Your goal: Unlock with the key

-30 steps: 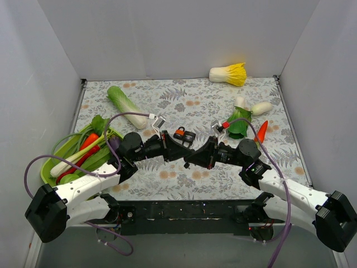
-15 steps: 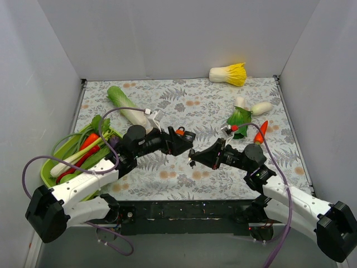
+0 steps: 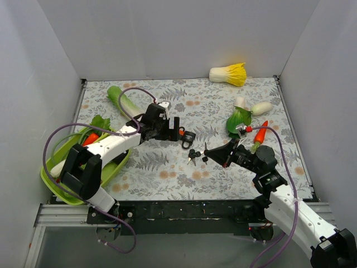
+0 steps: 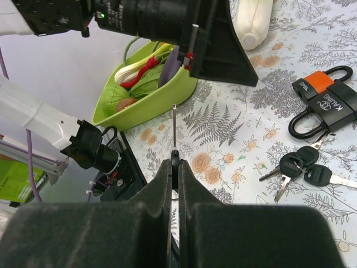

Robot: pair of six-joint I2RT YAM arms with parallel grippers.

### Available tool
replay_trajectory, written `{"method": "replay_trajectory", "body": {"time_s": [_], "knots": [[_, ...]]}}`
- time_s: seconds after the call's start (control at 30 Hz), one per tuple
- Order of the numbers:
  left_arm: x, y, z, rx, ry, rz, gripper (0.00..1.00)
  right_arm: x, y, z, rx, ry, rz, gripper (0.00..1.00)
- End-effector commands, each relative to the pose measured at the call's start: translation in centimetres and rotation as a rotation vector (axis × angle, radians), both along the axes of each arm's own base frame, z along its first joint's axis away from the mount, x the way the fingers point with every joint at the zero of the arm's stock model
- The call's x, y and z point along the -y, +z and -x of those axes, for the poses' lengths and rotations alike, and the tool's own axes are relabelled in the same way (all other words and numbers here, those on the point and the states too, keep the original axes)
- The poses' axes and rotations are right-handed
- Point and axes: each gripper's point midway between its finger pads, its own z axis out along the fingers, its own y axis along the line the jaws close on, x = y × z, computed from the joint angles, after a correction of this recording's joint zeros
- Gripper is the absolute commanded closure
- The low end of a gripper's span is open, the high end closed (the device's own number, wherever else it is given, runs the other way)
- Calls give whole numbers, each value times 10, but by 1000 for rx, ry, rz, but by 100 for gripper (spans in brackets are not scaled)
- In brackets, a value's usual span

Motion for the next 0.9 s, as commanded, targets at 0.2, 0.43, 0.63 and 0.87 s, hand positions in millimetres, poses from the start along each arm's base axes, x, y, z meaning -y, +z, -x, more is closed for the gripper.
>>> {"method": "replay_trajectory", "body": {"time_s": [0.2, 0.43, 0.63, 0.87], "knots": [[-14, -59, -1, -83, -115, -243, 11, -2, 11, 3, 34, 28, -28, 99], [-5, -77, -11, -106, -134, -280, 14, -1, 13, 5, 36, 26, -33, 99], [-4, -96, -12, -109, -131, -371, 15, 0, 9, 7, 29, 25, -33, 99], [-10, -113, -15, -121, -101, -458, 17, 1, 10, 7, 30, 27, -33, 99]]}}
